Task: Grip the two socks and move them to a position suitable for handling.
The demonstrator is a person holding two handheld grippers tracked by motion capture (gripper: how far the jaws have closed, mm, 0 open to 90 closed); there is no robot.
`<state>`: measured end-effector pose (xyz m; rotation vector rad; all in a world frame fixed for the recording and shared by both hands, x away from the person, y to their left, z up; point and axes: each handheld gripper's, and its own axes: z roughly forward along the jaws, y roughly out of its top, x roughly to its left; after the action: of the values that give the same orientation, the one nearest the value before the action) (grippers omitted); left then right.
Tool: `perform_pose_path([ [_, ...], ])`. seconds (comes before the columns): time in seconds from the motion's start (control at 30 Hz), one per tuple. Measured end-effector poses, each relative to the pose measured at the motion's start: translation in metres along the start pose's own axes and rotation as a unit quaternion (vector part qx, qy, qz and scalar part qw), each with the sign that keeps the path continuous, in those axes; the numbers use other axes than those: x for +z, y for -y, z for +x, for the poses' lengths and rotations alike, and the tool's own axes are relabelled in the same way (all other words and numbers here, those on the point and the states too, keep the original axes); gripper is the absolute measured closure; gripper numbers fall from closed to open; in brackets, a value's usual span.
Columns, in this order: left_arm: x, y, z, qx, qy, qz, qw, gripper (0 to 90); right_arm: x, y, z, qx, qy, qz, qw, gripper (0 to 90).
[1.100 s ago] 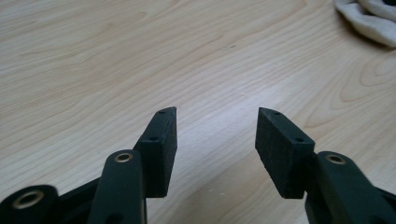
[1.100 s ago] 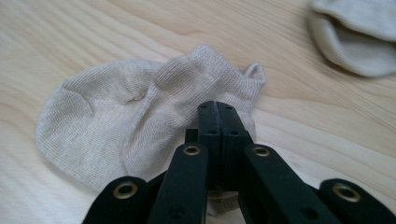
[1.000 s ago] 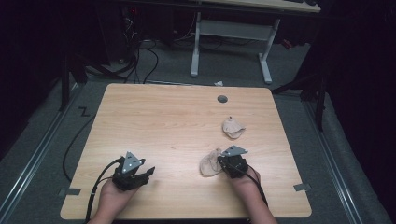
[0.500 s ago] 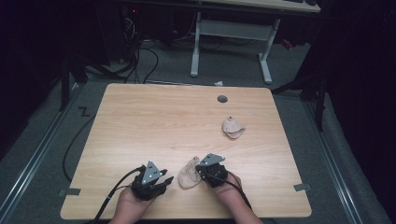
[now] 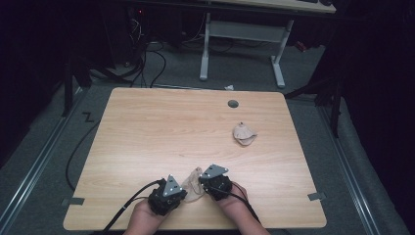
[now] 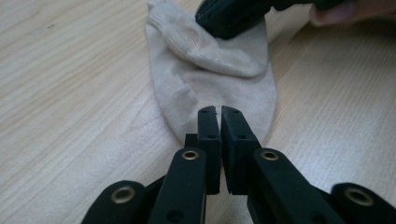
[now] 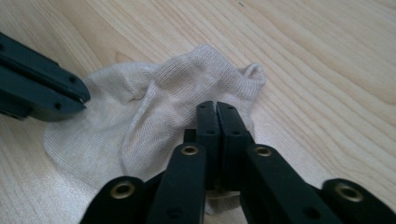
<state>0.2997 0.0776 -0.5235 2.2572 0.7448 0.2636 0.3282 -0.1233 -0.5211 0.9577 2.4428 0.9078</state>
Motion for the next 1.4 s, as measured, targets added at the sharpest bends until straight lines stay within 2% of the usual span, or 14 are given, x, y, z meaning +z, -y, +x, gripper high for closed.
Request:
perform_pose_path([
  [0.03,0.000,0.000,0.000,0.000,0.000,0.000,1.0000,86.6,-0.003,-0.001,0.001,-0.006,0.003,-0.005,1.0000,85.6],
  [0.13,0.000,0.000,0.000,0.000,-0.001,0.000,1.0000,86.6,-0.017,-0.006,0.010,-0.011,-0.010,-0.052,0.9986,82.8],
  [0.17,0.000,0.001,0.000,-0.001,-0.001,-0.001,1.0000,86.6,-0.017,-0.006,0.010,-0.011,-0.010,-0.052,0.9986,82.8],
  [0.23,0.000,0.001,0.000,-0.001,-0.001,-0.001,1.0000,86.5,-0.018,-0.007,0.017,-0.014,-0.031,-0.056,0.9978,77.2],
  [0.27,0.000,0.001,0.000,0.000,0.000,-0.001,1.0000,86.5,-0.017,-0.007,0.021,-0.017,-0.033,-0.053,0.9979,75.3],
  [0.33,0.000,0.001,0.000,0.000,0.001,-0.002,1.0000,86.3,-0.013,-0.006,0.028,-0.036,-0.026,-0.042,0.9981,70.1],
  [0.4,0.000,0.002,0.000,0.000,0.000,-0.003,1.0000,86.2,-0.009,-0.006,0.027,-0.037,-0.021,-0.030,0.9987,67.4],
  [0.5,0.000,0.002,0.000,-0.001,0.001,-0.004,1.0000,86.0,-0.004,-0.004,0.024,-0.042,-0.021,-0.018,0.9988,68.4],
  [0.63,0.000,0.002,0.001,-0.001,0.003,-0.004,1.0000,86.0,-0.001,-0.002,0.023,-0.042,-0.020,-0.006,0.9989,83.3],
  [0.7,-0.001,0.001,0.001,-0.002,0.004,-0.002,1.0000,86.1,-0.004,-0.004,0.024,-0.049,-0.002,-0.010,0.9988,85.0],
  [0.87,-0.001,0.002,0.002,-0.003,0.006,0.000,1.0000,86.0,-0.016,-0.005,0.020,-0.033,0.003,-0.035,0.9988,85.0],
  [1.03,-0.004,0.004,0.010,-0.005,-0.006,-0.001,1.0000,86.0,-0.029,-0.001,0.005,-0.012,0.023,-0.057,0.9980,84.9],
  [1.13,-0.005,0.005,0.018,-0.016,-0.013,-0.002,0.9998,86.0,-0.033,0.006,-0.011,0.011,0.034,-0.054,0.9979,84.9],
  [1.4,-0.012,0.012,0.036,-0.045,-0.025,-0.005,0.9987,85.7,-0.037,0.014,-0.021,0.031,0.041,-0.046,0.9976,84.8],
])
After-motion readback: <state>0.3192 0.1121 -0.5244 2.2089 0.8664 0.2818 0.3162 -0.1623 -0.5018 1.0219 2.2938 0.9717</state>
